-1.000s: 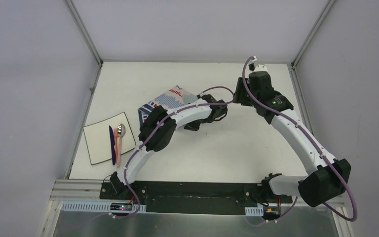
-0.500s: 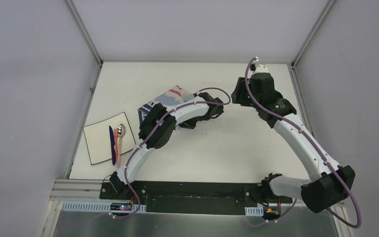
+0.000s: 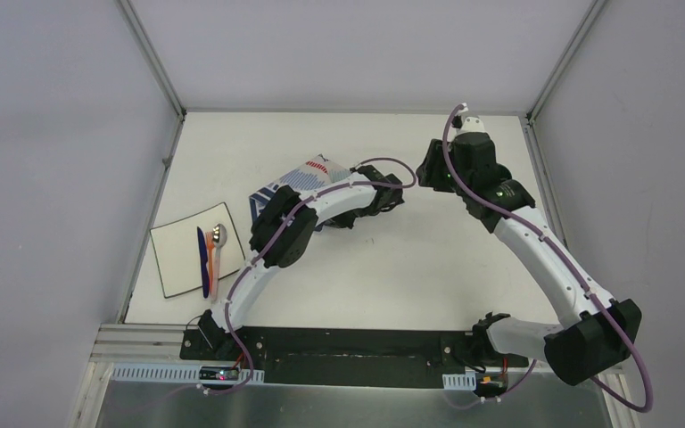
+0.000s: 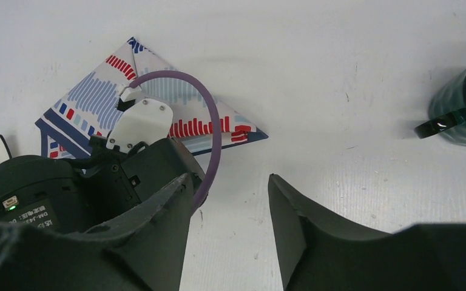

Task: Set the dinner table for one person
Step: Flatten out the napkin at the center of the board.

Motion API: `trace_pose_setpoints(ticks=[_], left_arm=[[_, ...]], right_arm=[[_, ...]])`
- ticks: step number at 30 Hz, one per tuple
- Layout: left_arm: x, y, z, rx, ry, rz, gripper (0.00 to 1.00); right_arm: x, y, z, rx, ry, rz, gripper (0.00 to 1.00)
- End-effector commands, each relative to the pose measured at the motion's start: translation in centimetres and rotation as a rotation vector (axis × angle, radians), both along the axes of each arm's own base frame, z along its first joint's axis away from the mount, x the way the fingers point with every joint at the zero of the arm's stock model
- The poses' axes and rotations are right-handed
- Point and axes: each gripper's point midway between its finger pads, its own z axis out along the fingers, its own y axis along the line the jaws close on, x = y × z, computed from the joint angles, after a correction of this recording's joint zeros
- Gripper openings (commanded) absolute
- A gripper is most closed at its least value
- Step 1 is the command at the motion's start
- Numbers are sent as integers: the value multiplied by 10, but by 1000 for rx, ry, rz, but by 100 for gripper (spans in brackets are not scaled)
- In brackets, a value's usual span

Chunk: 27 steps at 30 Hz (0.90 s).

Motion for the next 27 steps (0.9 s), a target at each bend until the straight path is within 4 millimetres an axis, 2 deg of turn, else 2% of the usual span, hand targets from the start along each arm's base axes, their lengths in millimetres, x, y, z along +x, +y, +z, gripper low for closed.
trace_pose_setpoints(ticks=[1,5,9,12,15,23,27], left_arm=[[25,10,48,-68,-115,30,0],[40,35,79,-101,-168,81,0],[57,70,104,-125,-211,153,0],[69,85,122,-156,-247,182,0],[84,93,133,-187,-272,198,0],[126,112,145,-225,-311,229,0],[148,132,156,-248,-351,258,0]], right_arm=[[0,2,26,51,-87,-2,52],[-1,0,26,49,-92,-7,51],[-2,0,26,51,-90,-6,51],[-2,0,24,49,-85,-5,51],[-1,3,22,54,-77,3,51],[0,3,15,45,-64,2,50],[1,7,8,46,-46,13,50]])
